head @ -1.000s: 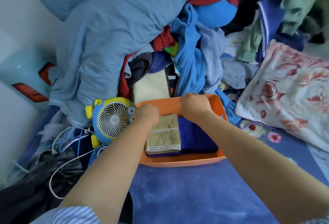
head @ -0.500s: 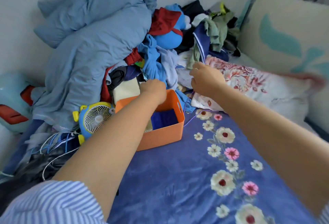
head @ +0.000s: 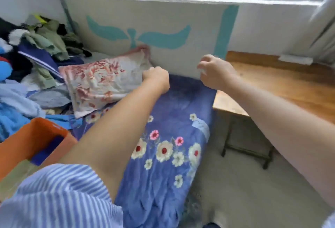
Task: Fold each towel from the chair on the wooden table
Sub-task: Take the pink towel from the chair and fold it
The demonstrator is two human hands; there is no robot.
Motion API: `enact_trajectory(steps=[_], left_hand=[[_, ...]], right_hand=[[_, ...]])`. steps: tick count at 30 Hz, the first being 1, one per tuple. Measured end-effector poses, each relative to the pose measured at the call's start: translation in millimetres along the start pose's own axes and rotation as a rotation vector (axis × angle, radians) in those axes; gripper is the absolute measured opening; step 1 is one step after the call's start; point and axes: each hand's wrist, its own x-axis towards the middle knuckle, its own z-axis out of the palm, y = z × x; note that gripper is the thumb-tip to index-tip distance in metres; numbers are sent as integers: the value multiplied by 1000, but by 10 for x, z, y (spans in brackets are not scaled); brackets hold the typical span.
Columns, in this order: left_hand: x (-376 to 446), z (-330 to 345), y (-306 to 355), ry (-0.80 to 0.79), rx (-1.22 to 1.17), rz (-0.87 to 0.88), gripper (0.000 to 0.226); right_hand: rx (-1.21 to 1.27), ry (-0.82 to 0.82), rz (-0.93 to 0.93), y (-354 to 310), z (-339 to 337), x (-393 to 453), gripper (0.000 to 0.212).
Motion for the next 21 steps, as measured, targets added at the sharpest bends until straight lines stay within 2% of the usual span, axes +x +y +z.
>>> enact_trajectory(steps=[6, 9, 16, 21], left_hand=[[-66, -568, 2347, 158, -35, 455, 36], [-215, -738, 3397, 195, -24, 616, 35], [-523, -1012, 5452, 245, -88, 829, 27], [-617, -970, 6521, 195, -41, 899, 24]], right_hand=[[-130, 56, 372, 1809, -695, -1350, 32], [-128, 47, 521, 2559, -927, -1960, 32], [-142, 35, 684, 4152, -1242, -2957, 36], [-123, -18, 753, 5103, -1253, -3492, 36]])
